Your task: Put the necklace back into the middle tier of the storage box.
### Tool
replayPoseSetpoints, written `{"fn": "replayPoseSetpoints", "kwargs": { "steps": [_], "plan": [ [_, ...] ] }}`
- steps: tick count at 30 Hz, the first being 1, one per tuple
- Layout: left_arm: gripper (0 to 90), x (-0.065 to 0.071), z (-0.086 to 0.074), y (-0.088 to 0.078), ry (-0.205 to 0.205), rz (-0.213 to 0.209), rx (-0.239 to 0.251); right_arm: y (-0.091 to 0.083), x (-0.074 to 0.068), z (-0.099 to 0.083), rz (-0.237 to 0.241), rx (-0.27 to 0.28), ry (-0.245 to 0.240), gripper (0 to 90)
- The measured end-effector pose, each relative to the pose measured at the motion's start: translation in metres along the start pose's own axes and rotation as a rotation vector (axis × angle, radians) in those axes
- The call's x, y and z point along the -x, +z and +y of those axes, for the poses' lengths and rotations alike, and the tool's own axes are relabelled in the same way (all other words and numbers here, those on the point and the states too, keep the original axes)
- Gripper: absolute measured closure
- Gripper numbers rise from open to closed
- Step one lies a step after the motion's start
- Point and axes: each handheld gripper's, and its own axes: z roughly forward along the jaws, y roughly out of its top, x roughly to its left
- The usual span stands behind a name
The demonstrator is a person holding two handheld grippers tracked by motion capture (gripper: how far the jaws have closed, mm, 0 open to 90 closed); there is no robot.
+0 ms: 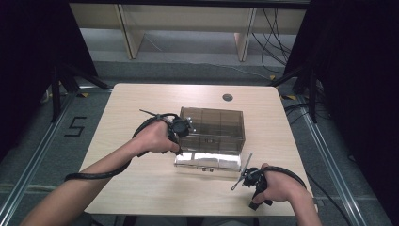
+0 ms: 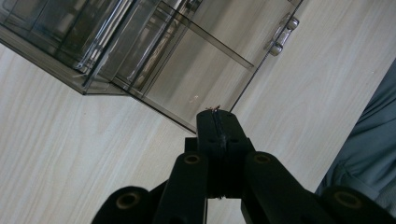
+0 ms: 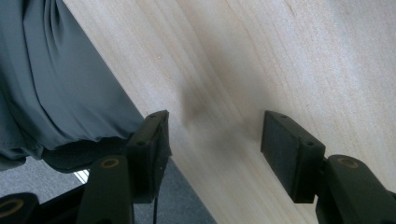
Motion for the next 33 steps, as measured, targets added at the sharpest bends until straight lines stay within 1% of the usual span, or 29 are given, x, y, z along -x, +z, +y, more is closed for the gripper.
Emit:
{"fn": "replayPoseSetpoints", "kwargs": {
  "steps": [3,10,11,13,14,15,16,19,20,22,23,27,29,33],
  "plan": [
    [88.8,0.0,0.002,0.001,0.004,-0.003,-0.009,0.001,0.0,0.0,0.001,0.0,-0.001,42.7],
    [88.8,0.001,0.005,0.004,0.005,0.0,-0.001,0.0,0.0,0.0,0.001,-0.002,0.002,42.6],
    [88.8,0.001,0.006,0.005,0.004,-0.001,0.001,0.0,0.001,0.0,0.003,0.001,-0.006,42.6],
    [88.8,0.002,0.007,0.006,0.008,0.001,-0.001,0.0,0.001,0.0,0.0,0.0,-0.006,42.6],
    [88.7,0.002,0.007,0.006,0.008,0.001,-0.003,0.0,0.001,0.0,0.006,-0.001,-0.021,42.6],
    [88.8,0.001,0.008,0.006,0.011,0.001,-0.006,0.0,0.001,0.001,0.001,-0.002,-0.019,42.6],
    [88.8,0.001,0.008,0.007,0.01,0.001,-0.005,0.0,-0.001,0.0,-0.006,-0.003,-0.001,42.6],
    [88.8,0.001,0.009,0.008,0.003,0.005,0.004,0.0,0.0,0.001,-0.001,-0.002,-0.004,42.5],
    [88.8,0.001,0.009,0.008,0.007,0.005,-0.005,0.0,0.0,0.001,-0.001,-0.003,-0.008,42.6],
    [88.8,0.001,0.01,0.009,0.007,0.005,-0.002,0.0,0.0,0.001,-0.002,-0.003,-0.007,42.6],
    [88.8,0.001,0.011,0.009,0.005,0.006,-0.003,-0.001,-0.001,0.0,-0.003,-0.003,0.002,42.6],
    [88.8,0.0,0.012,0.011,0.012,0.007,-0.005,-0.001,0.0,0.0,-0.005,-0.002,-0.007,42.5],
    [88.8,0.0,0.012,0.013,0.011,0.007,-0.006,-0.001,-0.002,0.0,-0.003,-0.003,0.001,42.5],
    [88.8,-0.001,0.013,0.015,0.01,0.017,-0.013,-0.001,-0.001,0.0,0.0,-0.001,-0.003,42.5]
  ]
}}
